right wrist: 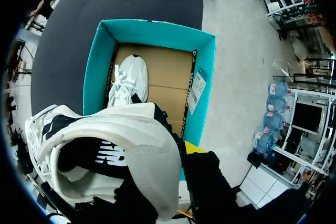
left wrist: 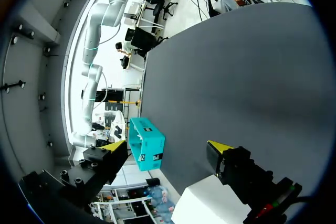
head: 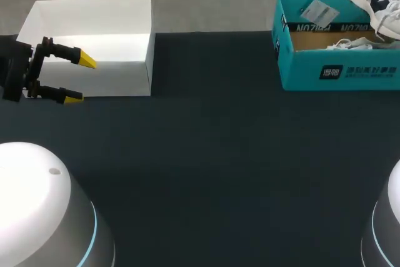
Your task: Take the shoe out of the shoebox, open the shoe tongue, remove and reinsert the insole, then place the shoe into the shoebox
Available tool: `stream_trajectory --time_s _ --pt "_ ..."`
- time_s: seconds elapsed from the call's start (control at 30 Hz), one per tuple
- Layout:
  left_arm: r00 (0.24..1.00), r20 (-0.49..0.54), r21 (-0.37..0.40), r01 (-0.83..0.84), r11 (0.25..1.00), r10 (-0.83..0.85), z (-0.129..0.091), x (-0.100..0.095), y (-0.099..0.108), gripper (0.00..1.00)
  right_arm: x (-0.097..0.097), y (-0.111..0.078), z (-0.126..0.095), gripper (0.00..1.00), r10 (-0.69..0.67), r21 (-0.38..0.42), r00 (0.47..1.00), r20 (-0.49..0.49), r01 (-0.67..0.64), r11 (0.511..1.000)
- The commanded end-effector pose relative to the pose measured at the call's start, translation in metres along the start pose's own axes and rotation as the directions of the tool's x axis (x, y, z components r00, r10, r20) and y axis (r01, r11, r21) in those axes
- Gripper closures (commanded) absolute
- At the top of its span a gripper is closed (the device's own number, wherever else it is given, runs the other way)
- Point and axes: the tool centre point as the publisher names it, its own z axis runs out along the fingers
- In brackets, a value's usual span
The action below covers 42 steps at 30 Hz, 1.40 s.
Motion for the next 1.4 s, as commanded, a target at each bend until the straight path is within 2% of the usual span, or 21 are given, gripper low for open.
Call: stream_trajectory --time_s 0.03,0.13,0.2,0.23,0.3,0.37,0.43,0.47,0.57,1.4 --pt "1.0 -0.005 0.001 0.001 1.0 -0.001 0.0 -0.001 0.0 0.0 -0.015 -0.016 0.013 1.0 0.065 0.001 0.997 -0.051 -0.065 0.998" --pt "1.0 -0.005 0.001 0.001 1.0 -0.001 0.0 -0.001 0.0 0.0 -0.013 -0.028 0.009 1.0 0.185 -0.001 0.981 -0.063 -0.185 0.983" --pt "1.0 -0.005 0.001 0.001 1.0 -0.001 0.0 -0.001 0.0 0.0 -0.011 -0.032 0.003 1.0 0.307 0.01 0.947 -0.098 -0.307 0.952" --pt "1.0 -0.005 0.001 0.001 1.0 -0.001 0.0 -0.001 0.0 0.0 -0.009 -0.032 0.0 1.0 0.372 0.042 0.926 -0.069 -0.37 0.928" --pt "1.0 -0.005 0.001 0.001 1.0 -0.001 0.0 -0.001 0.0 0.0 -0.007 -0.034 -0.005 1.0 0.533 0.062 0.838 -0.118 -0.529 0.846" --pt "1.0 -0.005 0.001 0.001 1.0 -0.001 0.0 -0.001 0.0 0.0 -0.005 -0.035 -0.007 1.0 0.694 0.148 0.713 -0.096 -0.679 0.719" --pt "1.0 -0.005 0.001 0.001 1.0 -0.001 0.0 -0.001 0.0 0.0 -0.004 -0.039 -0.006 1.0 0.825 0.23 0.553 -0.118 -0.793 0.564" --pt "1.0 -0.005 0.001 0.001 1.0 -0.001 0.0 -0.001 0.0 0.0 -0.003 -0.041 -0.005 1.0 0.867 0.267 0.48 -0.134 -0.825 0.498" --pt "1.0 -0.005 0.001 0.001 1.0 -0.001 0.0 -0.001 0.0 0.0 0.0 -0.043 -0.002 1.0 0.956 0.364 0.282 -0.086 -0.884 0.293" --pt "1.0 -0.005 0.001 0.001 1.0 -0.001 0.0 -0.001 0.0 0.0 0.0 -0.043 -0.002 1.0 0.956 0.364 0.282 -0.086 -0.884 0.293"
